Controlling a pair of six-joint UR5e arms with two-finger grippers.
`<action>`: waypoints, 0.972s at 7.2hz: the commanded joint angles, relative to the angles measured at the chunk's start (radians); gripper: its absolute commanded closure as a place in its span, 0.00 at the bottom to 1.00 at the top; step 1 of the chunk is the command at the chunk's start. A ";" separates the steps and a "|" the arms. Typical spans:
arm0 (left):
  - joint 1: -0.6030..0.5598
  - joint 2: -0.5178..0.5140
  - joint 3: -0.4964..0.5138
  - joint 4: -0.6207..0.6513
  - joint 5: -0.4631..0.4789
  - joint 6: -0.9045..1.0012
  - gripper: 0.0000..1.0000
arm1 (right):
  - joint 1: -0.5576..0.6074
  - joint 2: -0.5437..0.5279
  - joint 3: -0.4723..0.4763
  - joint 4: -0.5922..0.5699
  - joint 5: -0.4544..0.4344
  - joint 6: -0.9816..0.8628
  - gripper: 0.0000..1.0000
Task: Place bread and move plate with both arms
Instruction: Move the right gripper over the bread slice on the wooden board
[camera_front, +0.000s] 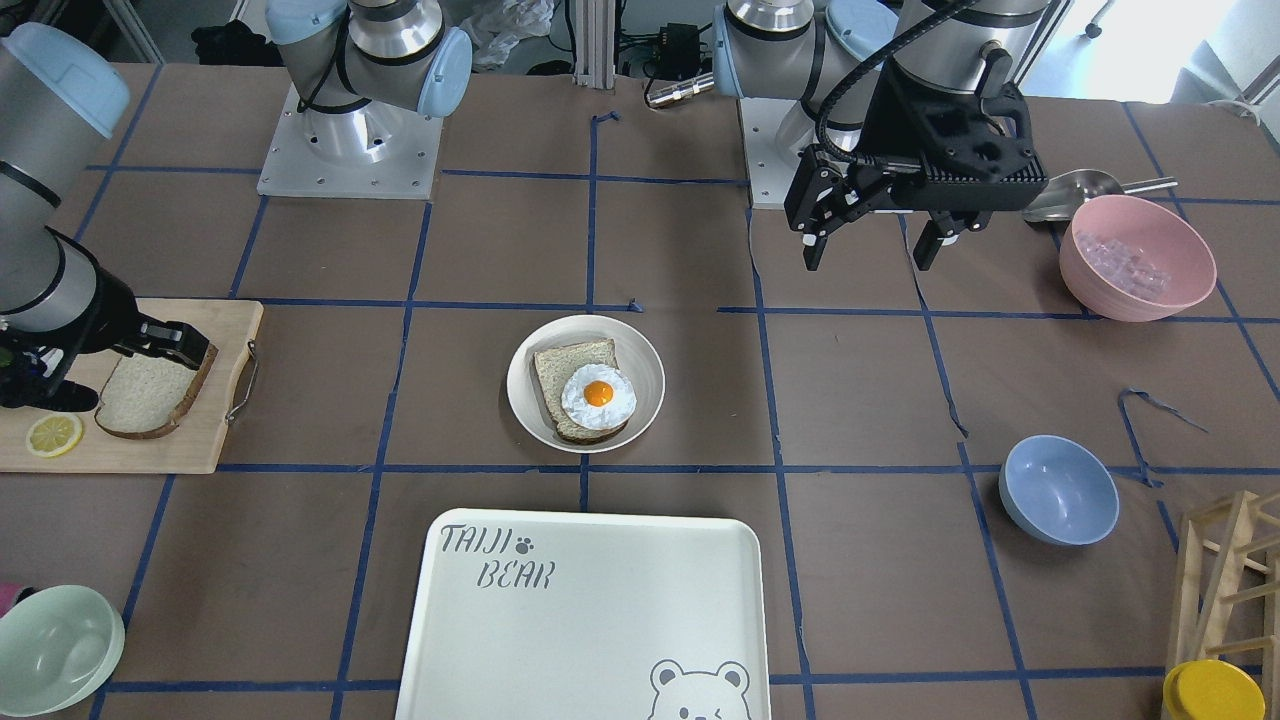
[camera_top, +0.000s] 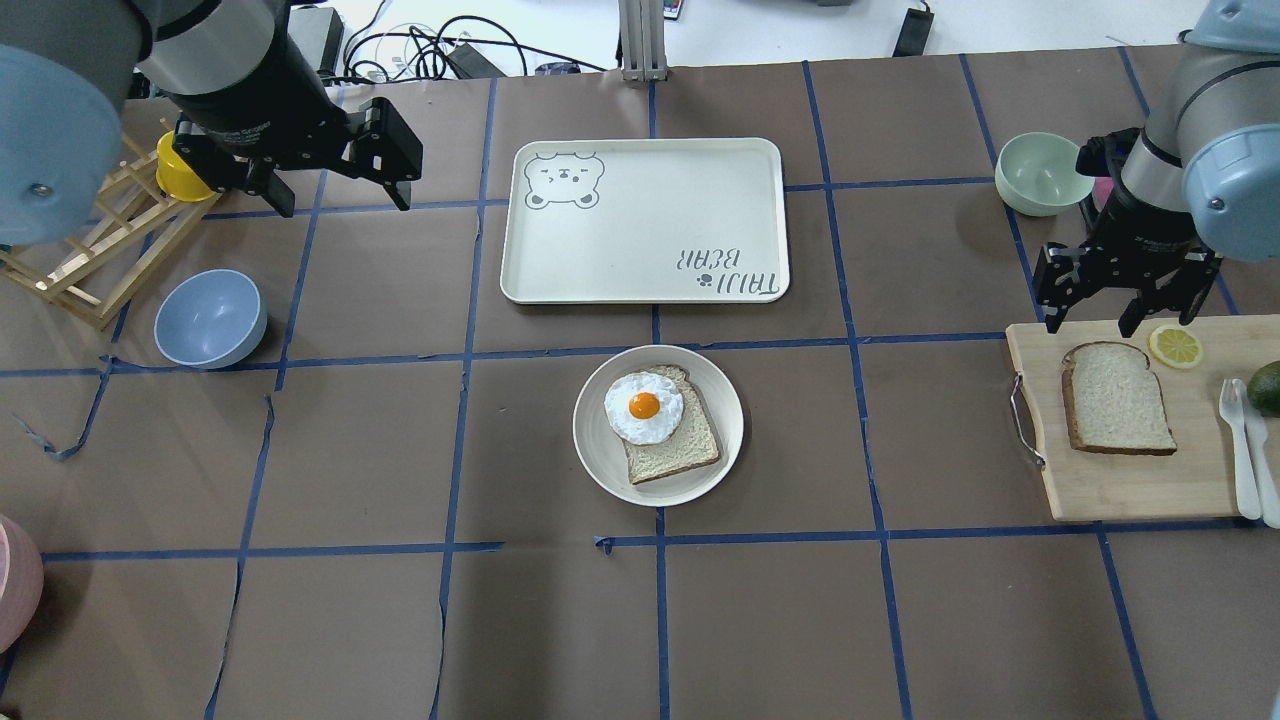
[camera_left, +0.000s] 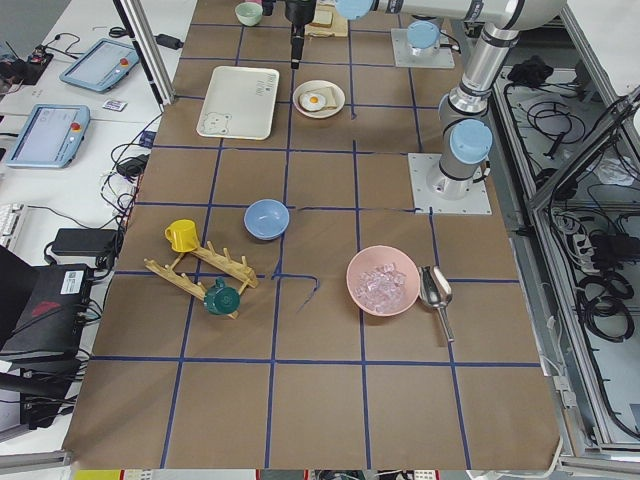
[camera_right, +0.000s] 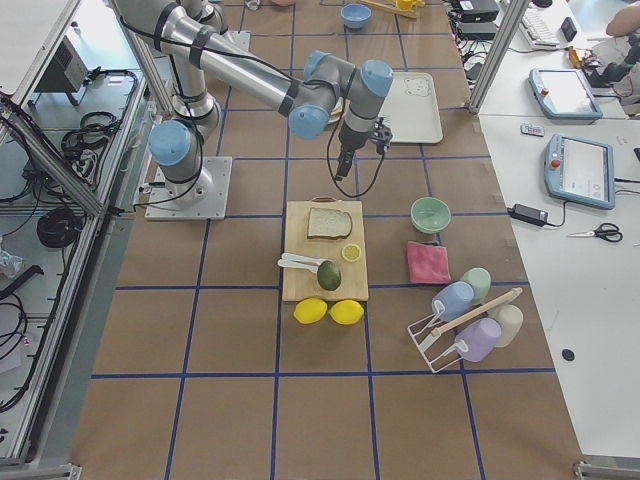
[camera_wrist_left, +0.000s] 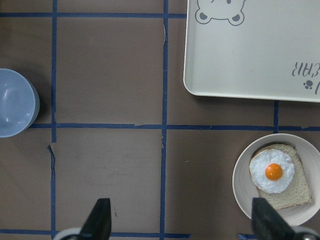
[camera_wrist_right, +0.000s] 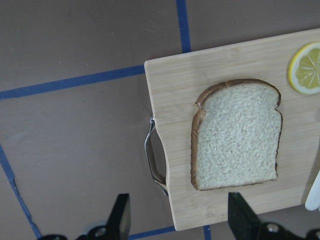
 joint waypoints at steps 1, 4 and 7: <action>0.000 0.000 0.000 -0.003 0.000 0.000 0.00 | -0.024 0.082 0.001 -0.068 -0.018 -0.012 0.32; 0.000 0.000 0.000 -0.003 0.000 0.000 0.00 | -0.024 0.156 0.001 -0.127 -0.041 -0.006 0.37; 0.000 0.000 0.000 -0.003 0.000 0.000 0.00 | -0.026 0.188 0.001 -0.130 -0.096 0.014 0.36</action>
